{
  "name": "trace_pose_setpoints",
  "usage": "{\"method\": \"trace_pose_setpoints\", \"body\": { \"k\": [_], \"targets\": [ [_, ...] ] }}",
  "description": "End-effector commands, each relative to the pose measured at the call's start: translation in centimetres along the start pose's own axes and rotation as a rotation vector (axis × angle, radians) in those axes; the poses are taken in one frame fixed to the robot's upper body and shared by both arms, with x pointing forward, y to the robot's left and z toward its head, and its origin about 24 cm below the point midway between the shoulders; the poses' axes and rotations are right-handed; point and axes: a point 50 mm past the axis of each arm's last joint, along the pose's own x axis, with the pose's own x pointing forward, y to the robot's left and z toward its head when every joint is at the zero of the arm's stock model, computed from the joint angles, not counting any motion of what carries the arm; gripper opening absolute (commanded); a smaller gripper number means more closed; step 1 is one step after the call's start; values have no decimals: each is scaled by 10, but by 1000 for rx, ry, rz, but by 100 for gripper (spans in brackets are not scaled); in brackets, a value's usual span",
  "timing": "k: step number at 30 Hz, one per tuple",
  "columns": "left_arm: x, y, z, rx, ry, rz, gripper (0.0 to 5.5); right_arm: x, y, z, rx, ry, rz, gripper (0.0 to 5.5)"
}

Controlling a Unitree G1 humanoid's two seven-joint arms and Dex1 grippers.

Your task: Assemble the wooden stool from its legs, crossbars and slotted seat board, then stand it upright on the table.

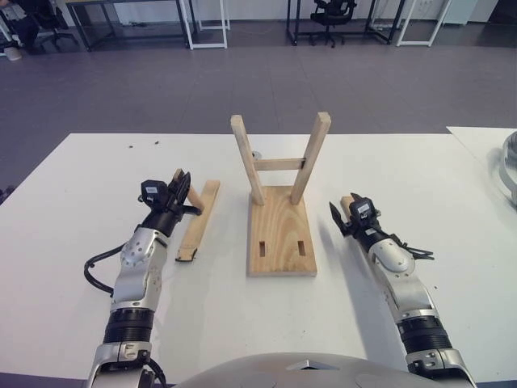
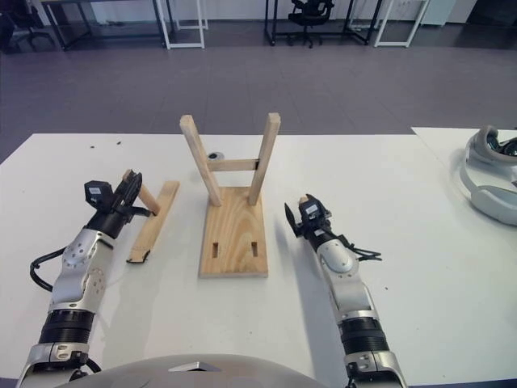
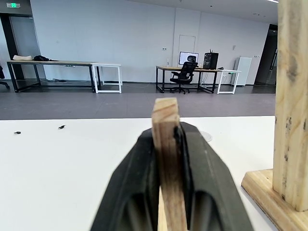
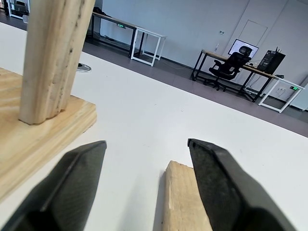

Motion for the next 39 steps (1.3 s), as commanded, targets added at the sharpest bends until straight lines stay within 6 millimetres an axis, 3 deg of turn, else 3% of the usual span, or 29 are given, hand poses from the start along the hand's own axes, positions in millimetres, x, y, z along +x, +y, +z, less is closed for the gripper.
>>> {"method": "trace_pose_setpoints", "body": {
  "k": [1, 4, 8, 12, 17, 20, 29, 33, 37, 39],
  "targets": [
    [-106, 44, -120, 156, 836, 209, 40, 10, -2, 24, -62, -83, -4, 316],
    [-117, 50, -127, 180, 876, 234, 40, 10, -4, 27, -84, -93, -16, 316],
    [-112, 32, -130, 45, 814, 156, 40, 12, -6, 31, -95, -103, -24, 316],
    [-76, 35, -96, 138, 568, 57, 40, 12, -3, 33, -117, -116, -10, 316],
    [-43, 52, -59, 182, 425, 32, 40, 12, 3, 32, -120, -116, -5, 316],
    [-35, 56, -45, 160, 387, 15, 97, 12, 5, 31, -124, -117, 0, 316],
    [-46, 72, -31, 120, 475, -41, 232, 13, 7, 29, -117, -111, -11, 316],
    [-51, 65, -14, 110, 542, -60, 292, 13, 6, 27, -117, -107, -16, 316],
    [-63, 69, -13, 131, 625, 3, 366, 11, 10, 26, -110, -101, -11, 316],
    [-67, 69, -16, 114, 661, 14, 366, 11, 10, 25, -107, -98, -12, 316]
  ]
}}
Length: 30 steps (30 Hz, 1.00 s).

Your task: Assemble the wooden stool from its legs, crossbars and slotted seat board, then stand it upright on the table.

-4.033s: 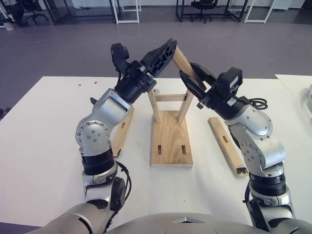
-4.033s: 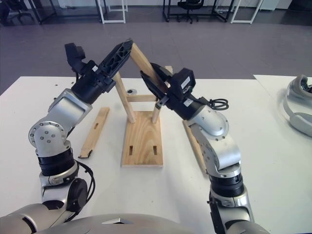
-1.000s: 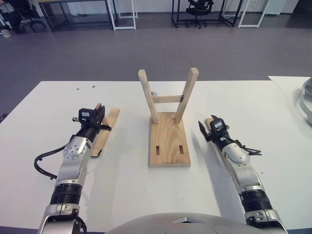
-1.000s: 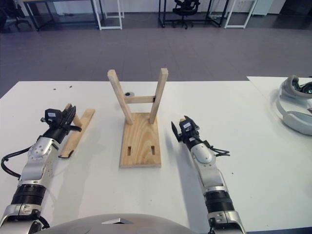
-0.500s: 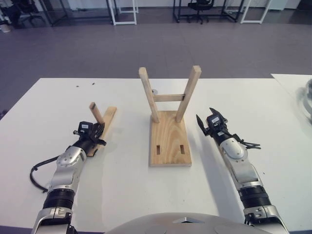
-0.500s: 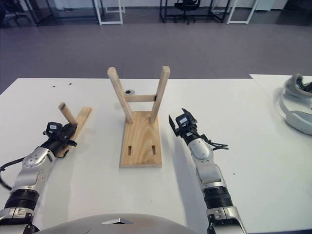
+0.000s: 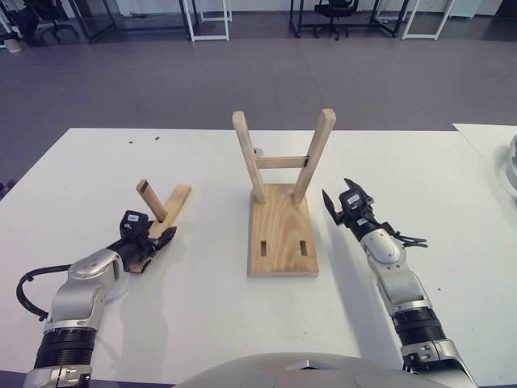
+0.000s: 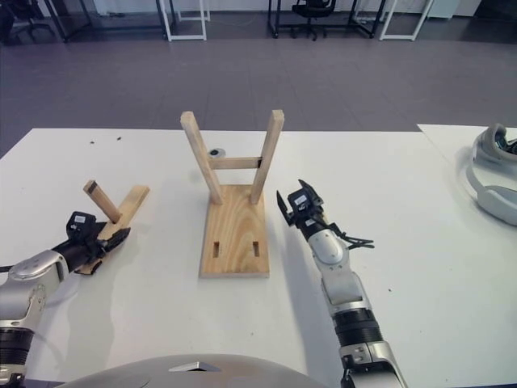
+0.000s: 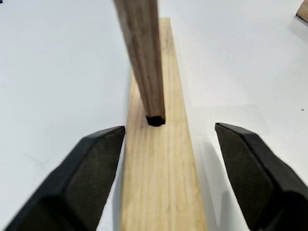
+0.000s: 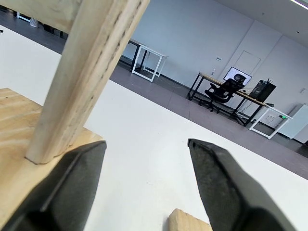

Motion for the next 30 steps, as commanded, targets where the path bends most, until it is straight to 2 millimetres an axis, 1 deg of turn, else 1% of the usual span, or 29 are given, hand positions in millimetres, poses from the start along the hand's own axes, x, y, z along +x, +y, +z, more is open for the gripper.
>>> {"method": "trace_pose_setpoints", "body": {
  "k": [1, 5, 9, 11, 13, 15, 18, 19, 21, 22, 23, 24, 26, 28, 30],
  "targets": [
    [-7, 4, -11, -13, 95, 33, 366, -1, 1, 0, 0, 2, -6, 316],
    [-8, 0, -17, -6, 146, 6, 366, 0, 1, 1, -2, -1, -5, 316],
    [-11, 0, -16, 12, 150, -35, 297, 0, 0, 2, 8, 2, -5, 316],
    [-10, 2, -14, 15, 142, -46, 259, 1, -3, 2, 97, 19, -5, 316],
    [-8, 4, -12, 25, 143, -62, 229, 3, -11, 5, 187, 30, 6, 316],
    [-8, 7, -11, 39, 151, -74, 205, 6, -20, 10, 214, 28, 12, 316],
    [-8, 12, -7, 62, 138, -76, 203, 9, -28, 20, 255, 16, 47, 316],
    [-8, 13, 1, 60, 85, -87, 203, 9, -27, 23, 329, 12, 87, 316],
    [-14, 6, 32, 24, -126, -194, 203, 4, -25, 30, 530, -8, 198, 316],
    [-25, 1, 50, 15, -240, -272, 203, 0, -24, 41, 651, -50, 276, 316],
    [-37, -5, 65, 27, -324, -358, 203, -3, -22, 59, 781, -124, 368, 316],
    [-50, -14, 75, 53, -360, -447, 203, -6, -20, 78, 889, -200, 459, 316],
    [-66, -37, 89, 108, -373, -604, 203, -7, -12, 107, 1046, -284, 574, 316],
    [-74, -60, 97, 151, -382, -705, 203, -6, 1, 122, 1167, -292, 621, 316],
    [-74, -76, 103, 181, -407, -720, 203, -9, 15, 131, 1258, -273, 635, 316]
  ]
}}
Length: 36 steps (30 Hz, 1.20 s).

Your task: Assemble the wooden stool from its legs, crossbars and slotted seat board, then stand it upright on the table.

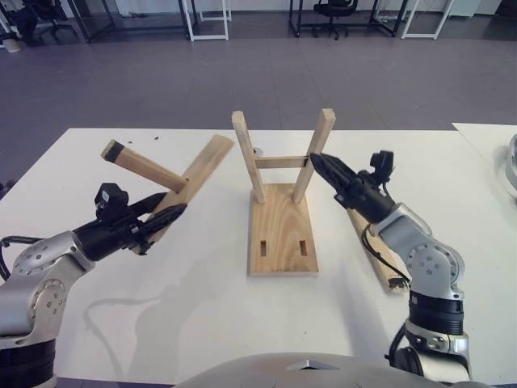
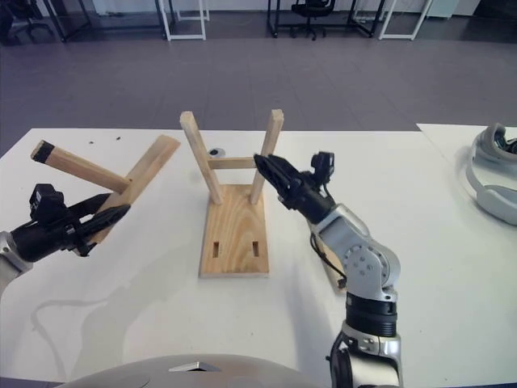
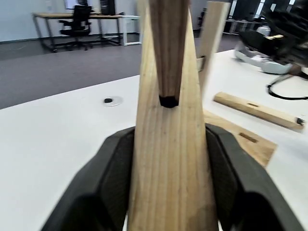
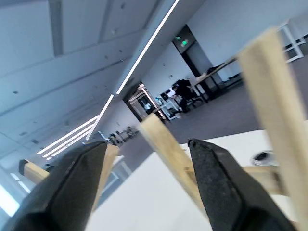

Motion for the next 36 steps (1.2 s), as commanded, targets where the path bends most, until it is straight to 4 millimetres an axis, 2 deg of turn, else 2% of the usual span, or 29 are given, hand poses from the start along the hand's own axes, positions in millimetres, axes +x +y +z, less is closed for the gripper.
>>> {"method": "trace_pose_setpoints", "body": {
  "k": [1, 7, 14, 18, 20, 28, 30, 34, 36],
  "targets": [
    [22, -19, 10, 69, -7, -45, 203, 13, 24, -15, 158, -9, 4, 316],
    [53, -26, 5, 174, 33, -4, 203, 14, 34, -19, 274, -22, -21, 316],
    [65, -27, 17, 277, -1, -10, 203, 14, 13, -32, 302, 17, -194, 316],
    [71, -28, 16, 306, 15, -16, 203, 18, 11, -34, 293, 16, -203, 316],
    [73, -29, 12, 329, 45, -24, 203, 19, 11, -33, 287, 6, -210, 292],
    [81, -31, 8, 371, 62, -28, 203, 18, 8, -34, 317, -13, -240, 122],
    [84, -32, 9, 374, 49, -25, 203, 17, 8, -37, 328, -10, -247, 105],
    [89, -37, 9, 361, 25, -37, 203, 13, 8, -39, 345, -31, -262, 105],
    [86, -38, 6, 313, 22, -45, 261, -3, 2, -29, 299, -91, -316, 104]
  ]
}}
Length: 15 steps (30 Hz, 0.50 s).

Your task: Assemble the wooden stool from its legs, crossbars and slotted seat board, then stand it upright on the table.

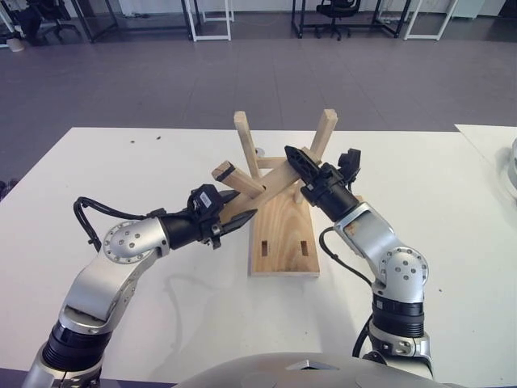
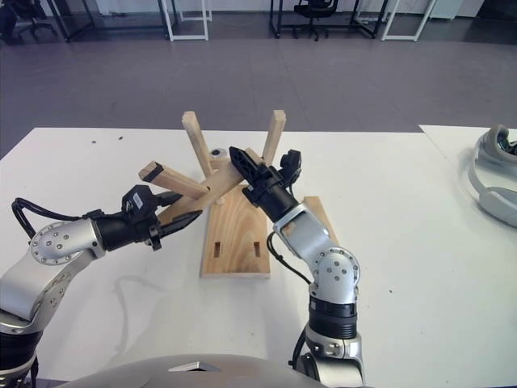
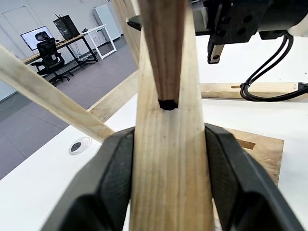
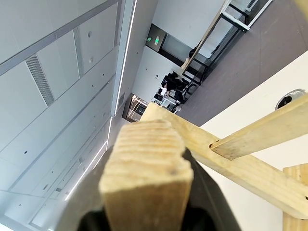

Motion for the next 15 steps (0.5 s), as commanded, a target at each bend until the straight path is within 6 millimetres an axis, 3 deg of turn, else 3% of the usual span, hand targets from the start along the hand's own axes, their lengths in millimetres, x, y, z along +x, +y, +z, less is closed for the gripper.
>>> {"method": "trace_pose_setpoints", "body": {
  "k": [1, 4, 7, 11, 15],
  "targets": [
    [-3, 1, 7, -19, -45, -1, 279, -28, -13, 17, -51, -110, -110, 104],
    [-20, 3, -10, -91, 3, 70, 328, -93, -22, 43, -101, -306, -297, 104],
    [-42, 1, -38, -146, 113, 154, 382, -136, -19, 53, -203, -307, -422, 103],
    [-44, -3, -55, -164, 158, 196, 447, -144, -19, 68, -302, -300, -499, 103],
    [-40, -7, -56, -168, 147, 227, 515, -137, -22, 63, -395, -230, -549, 103]
  ]
}}
